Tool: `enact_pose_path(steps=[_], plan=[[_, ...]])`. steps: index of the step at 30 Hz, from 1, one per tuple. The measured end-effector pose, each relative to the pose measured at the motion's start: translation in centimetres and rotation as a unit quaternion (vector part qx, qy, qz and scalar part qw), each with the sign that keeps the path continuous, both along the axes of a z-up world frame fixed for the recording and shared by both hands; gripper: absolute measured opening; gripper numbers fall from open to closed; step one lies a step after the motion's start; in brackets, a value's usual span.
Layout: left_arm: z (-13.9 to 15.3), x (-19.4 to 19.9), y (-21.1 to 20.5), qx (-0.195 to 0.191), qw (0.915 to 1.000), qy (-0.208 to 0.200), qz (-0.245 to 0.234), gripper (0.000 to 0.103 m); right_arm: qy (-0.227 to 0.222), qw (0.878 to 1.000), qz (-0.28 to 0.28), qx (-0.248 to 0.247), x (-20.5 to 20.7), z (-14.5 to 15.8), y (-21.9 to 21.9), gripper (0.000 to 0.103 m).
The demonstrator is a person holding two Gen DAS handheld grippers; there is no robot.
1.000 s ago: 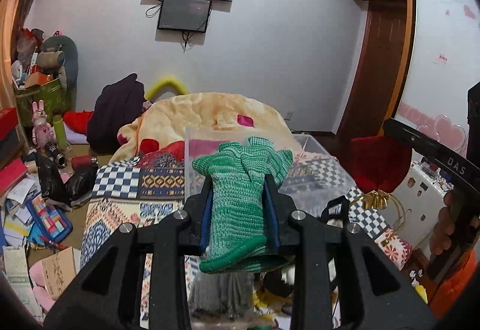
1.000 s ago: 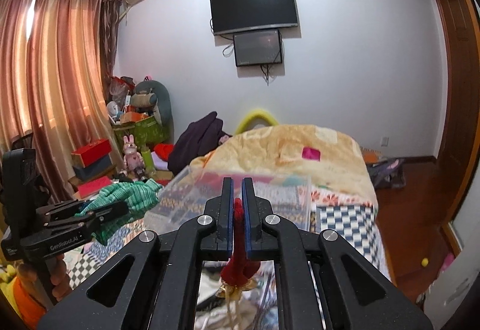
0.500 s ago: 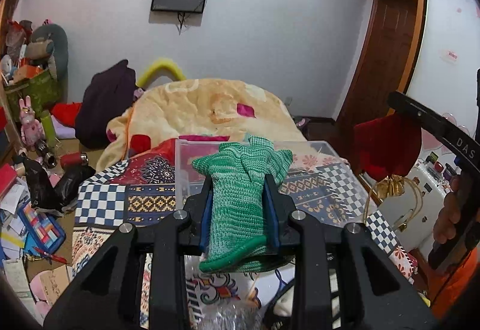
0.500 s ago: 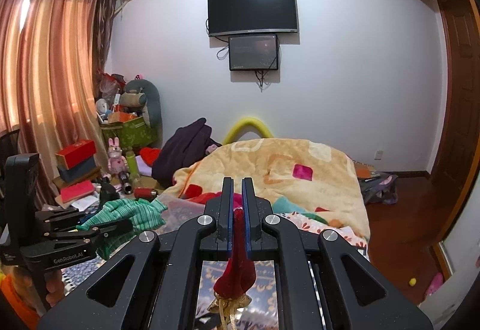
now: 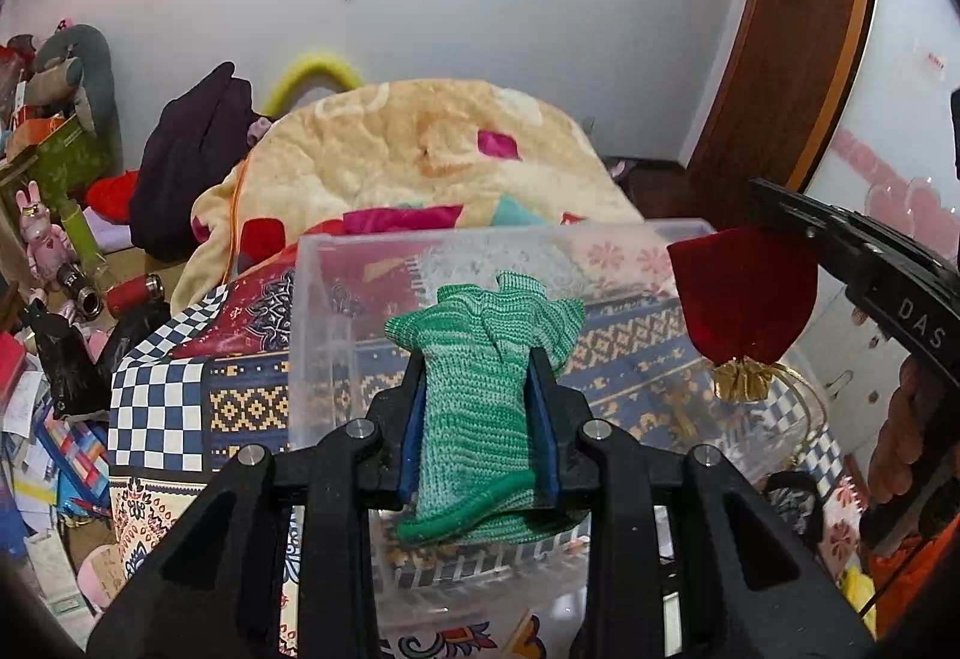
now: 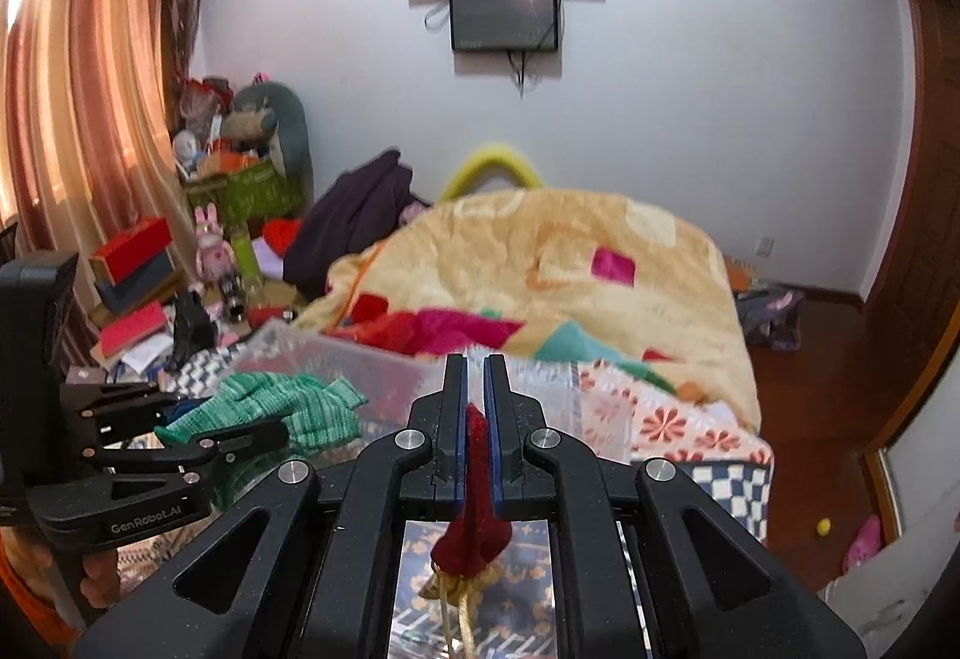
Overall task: Organize soft objects
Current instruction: 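Lower green glove into clear box with left tool while right tool drops red pouch, then grasp black-and-white bag with left tool while right tool grasps beaded bracelet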
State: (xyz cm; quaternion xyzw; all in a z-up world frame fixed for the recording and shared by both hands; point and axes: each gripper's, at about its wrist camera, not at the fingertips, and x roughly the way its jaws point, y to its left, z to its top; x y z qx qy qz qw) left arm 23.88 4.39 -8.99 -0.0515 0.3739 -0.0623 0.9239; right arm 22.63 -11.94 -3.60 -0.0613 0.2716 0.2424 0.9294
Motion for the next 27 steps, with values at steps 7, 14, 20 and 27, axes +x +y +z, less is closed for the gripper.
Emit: enact_pose_path(steps=[7,14,20,27], plan=[[-0.9,0.1,-0.1,0.005,0.9999,0.016,0.003,0.035,0.055,0.998,0.009,-0.041,1.3,-1.7,0.6,0.005],[-0.3,-0.8,-0.1,0.002,1.0,0.002,0.006,0.053,0.067,0.996,0.011,-0.065,1.0,-2.0,0.9,0.018],[1.2,-2.3,0.2,-0.007,0.9997,-0.021,0.008,0.064,0.027,0.998,0.011,-0.05,-0.9,-0.2,-0.2,0.045],[2.8,-5.2,0.5,-0.024,0.9985,-0.048,0.011,0.079,-0.023,1.0,0.002,-0.021,-4.0,2.1,-1.6,0.075]])
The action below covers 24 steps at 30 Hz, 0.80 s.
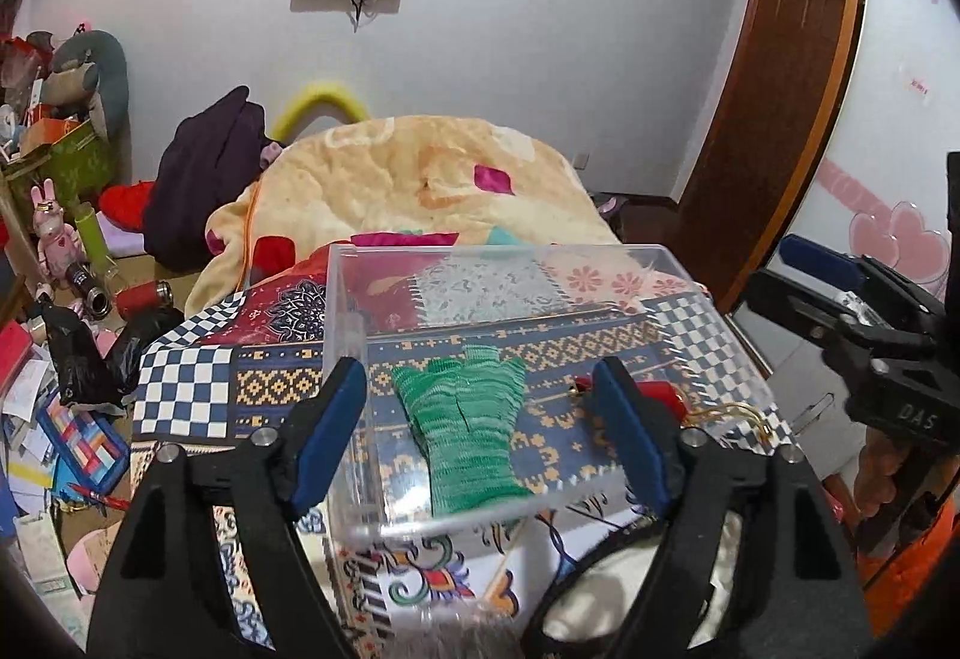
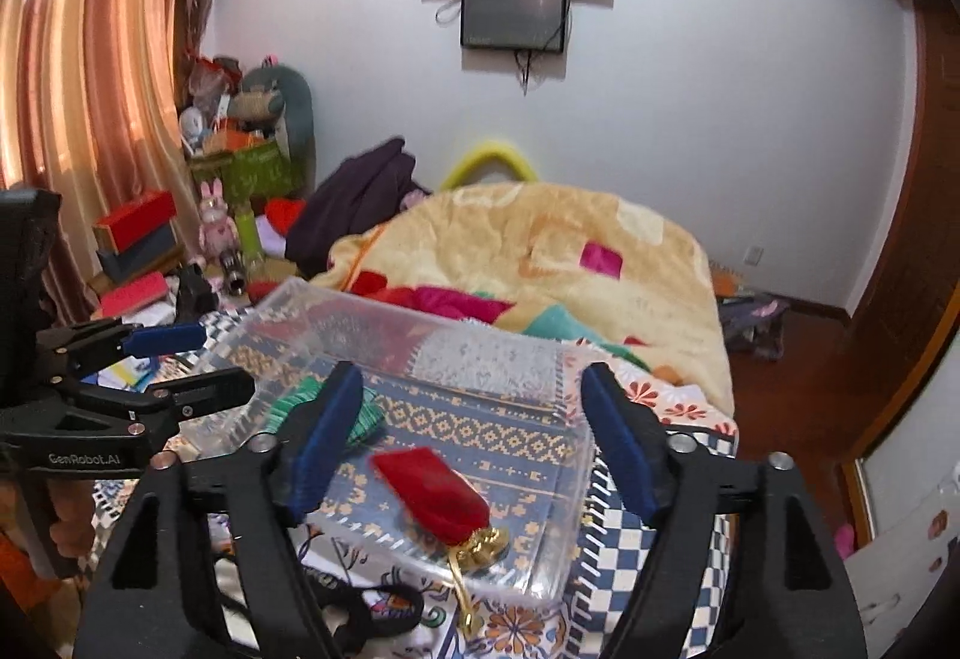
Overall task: Organize soft objects
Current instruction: 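Grasp black-and-white bag with left tool while right tool grasps beaded bracelet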
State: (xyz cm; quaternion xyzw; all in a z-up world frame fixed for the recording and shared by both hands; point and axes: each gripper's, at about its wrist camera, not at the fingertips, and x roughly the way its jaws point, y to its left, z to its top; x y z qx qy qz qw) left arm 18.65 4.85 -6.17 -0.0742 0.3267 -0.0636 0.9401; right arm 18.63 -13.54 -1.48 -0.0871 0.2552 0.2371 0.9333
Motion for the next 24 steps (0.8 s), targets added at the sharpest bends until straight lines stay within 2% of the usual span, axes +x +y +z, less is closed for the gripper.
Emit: enact_pose_path(steps=[4,9,16,24], plan=[[0.4,-2.1,-0.3,-0.006,0.9999,-0.013,-0.005,0.086,-0.032,0.999,-0.001,-0.002,-2.5,0.4,-0.6,0.083],[0.5,-4.6,-0.9,-0.013,0.9994,-0.029,-0.011,0.089,-0.045,0.999,-0.009,0.001,-4.4,-0.2,-1.5,0.083],[-0.3,-8.2,-2.8,-0.007,0.9987,-0.037,-0.034,0.09,-0.023,0.999,-0.029,0.005,-6.2,-2.6,-3.0,0.083],[-2.6,-11.7,-5.5,0.016,0.9975,-0.027,-0.063,0.091,0.034,0.998,-0.046,0.007,-7.8,-6.2,-4.5,0.083]])
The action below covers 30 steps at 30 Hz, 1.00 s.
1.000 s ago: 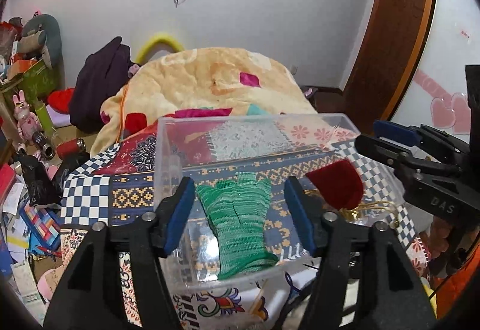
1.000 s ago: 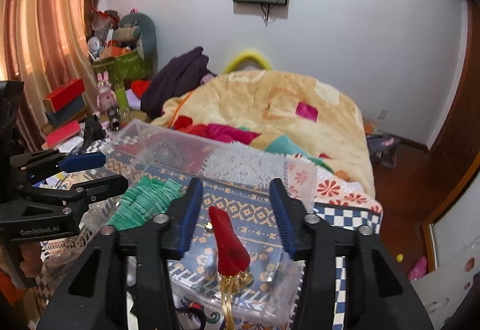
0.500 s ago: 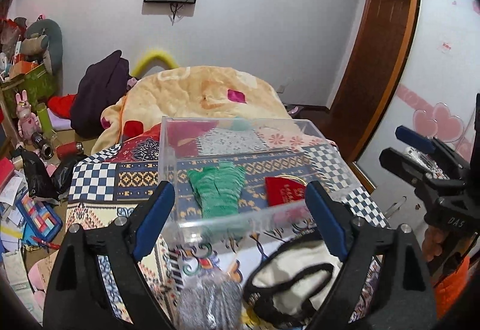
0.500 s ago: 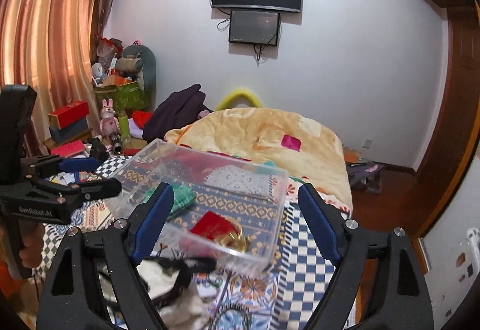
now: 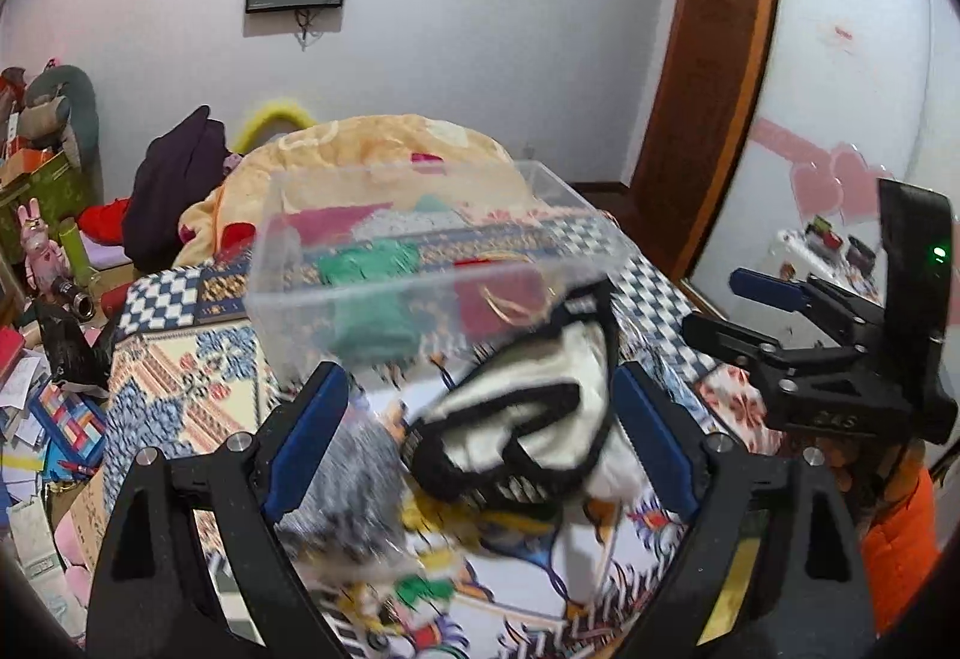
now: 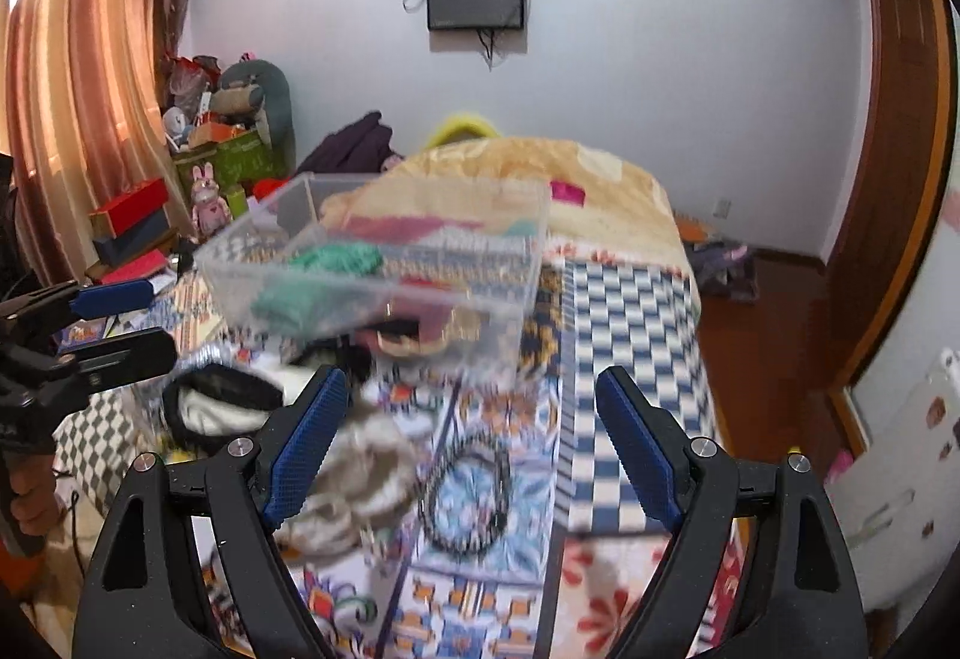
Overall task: Organize soft objects
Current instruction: 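Grasp black-and-white bag with left tool while right tool grasps beaded bracelet, then carry bag into clear box with left tool while right tool drops bracelet in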
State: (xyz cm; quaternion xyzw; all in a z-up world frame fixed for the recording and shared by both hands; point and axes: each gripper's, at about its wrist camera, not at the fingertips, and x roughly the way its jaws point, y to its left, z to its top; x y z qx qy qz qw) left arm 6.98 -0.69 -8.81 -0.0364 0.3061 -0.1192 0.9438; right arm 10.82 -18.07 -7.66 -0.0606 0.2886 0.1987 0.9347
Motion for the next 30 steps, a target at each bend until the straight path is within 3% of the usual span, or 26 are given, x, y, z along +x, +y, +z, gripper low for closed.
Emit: enact_pose_path(steps=[8,12,16,19,22,30], plan=[[-2.5,-1.1,-0.9,-0.008,0.9994,0.026,-0.02,0.092,0.057,0.998,-0.013,-0.002,-1.0,-3.3,-1.5,0.083],[-3.7,-1.1,-1.7,0.009,0.9992,0.032,-0.022,0.092,0.08,0.997,-0.007,0.001,-1.3,-4.8,-1.7,0.082],[-4.3,-0.9,-2.1,0.013,0.9993,0.031,-0.017,0.09,0.083,0.997,0.0,-0.01,-1.3,-5.4,-1.0,0.062],[-4.5,-0.9,-1.9,0.014,0.9996,0.026,-0.005,0.079,0.09,0.996,-0.003,-0.016,-1.0,-5.8,-0.6,0.044],[-4.5,-0.8,-1.5,0.009,0.9997,0.021,-0.001,0.069,0.087,0.996,-0.001,-0.015,-1.2,-5.7,-0.6,0.033],[-4.0,-1.0,-1.4,0.016,0.9999,0.001,0.0,0.044,0.08,0.997,0.002,-0.008,-1.7,-5.6,-0.8,0.017]])
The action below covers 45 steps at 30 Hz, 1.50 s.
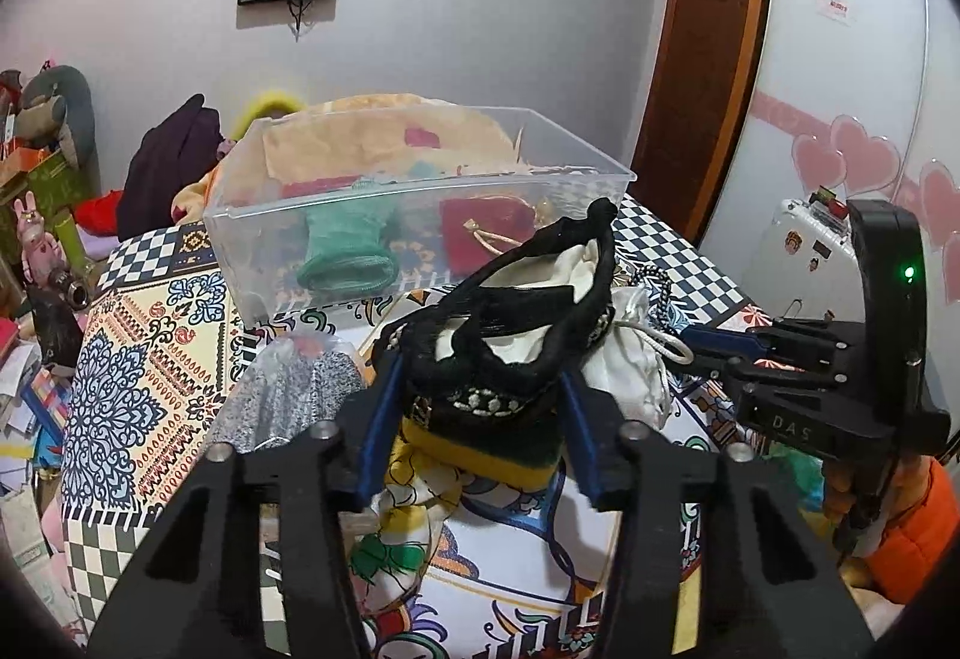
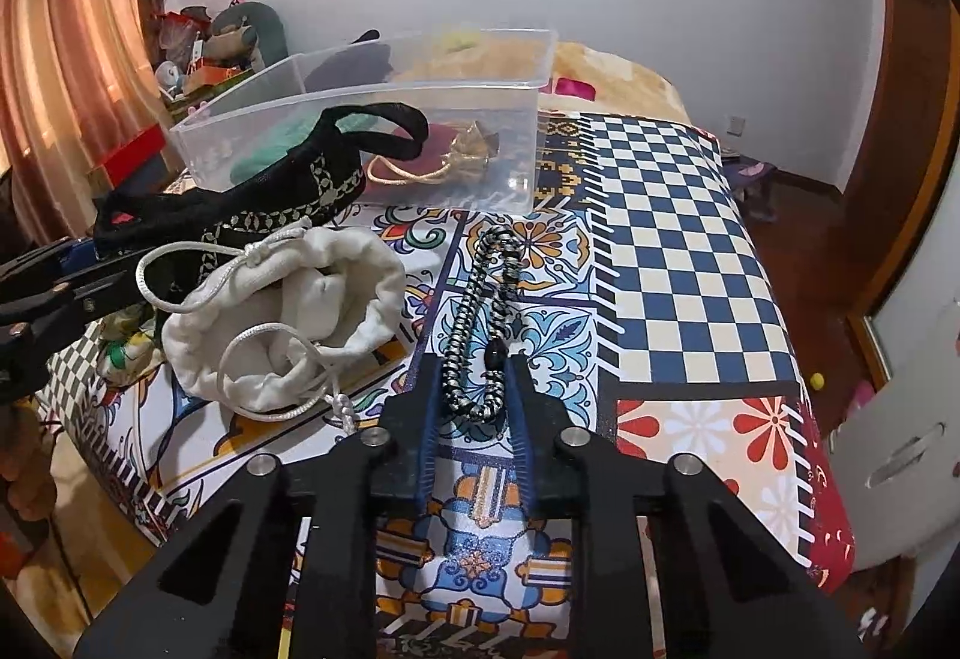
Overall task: Organize soft objects
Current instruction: 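Carry bag into clear box with left tool while right tool drops bracelet in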
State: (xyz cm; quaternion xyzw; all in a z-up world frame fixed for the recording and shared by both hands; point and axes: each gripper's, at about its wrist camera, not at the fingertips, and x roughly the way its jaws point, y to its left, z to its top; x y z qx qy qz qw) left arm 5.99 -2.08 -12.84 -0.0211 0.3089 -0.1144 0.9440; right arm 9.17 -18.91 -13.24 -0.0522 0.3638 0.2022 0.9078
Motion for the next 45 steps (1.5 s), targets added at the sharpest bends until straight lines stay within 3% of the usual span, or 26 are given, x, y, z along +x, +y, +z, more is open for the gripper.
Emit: enact_pose_path(steps=[5,8,21,30,37,45], plan=[[0.4,-0.1,0.6,-0.011,0.9999,-0.003,0.002,0.029,-0.014,1.0,-0.006,0.01,-0.3,1.1,-0.1,0.016],[0.9,-0.1,1.2,-0.025,0.9997,-0.007,0.005,0.025,-0.027,0.999,-0.009,0.016,-0.7,2.0,-0.4,0.015],[5.8,-0.2,2.8,-0.037,0.9963,-0.071,0.031,0.024,-0.083,0.996,-0.005,0.037,-0.8,6.9,-0.3,0.015],[8.8,2.2,3.5,-0.028,0.9923,-0.109,0.053,0.024,-0.121,0.991,0.008,0.055,1.8,9.7,1.2,0.015],[8.7,5.4,3.5,-0.012,0.9929,-0.1,0.064,0.024,-0.116,0.991,0.014,0.065,4.6,9.7,3.0,0.015],[6.4,9.7,3.4,-0.005,0.997,-0.044,0.064,0.024,-0.086,0.995,0.022,0.046,8.1,8.3,5.0,0.016]])
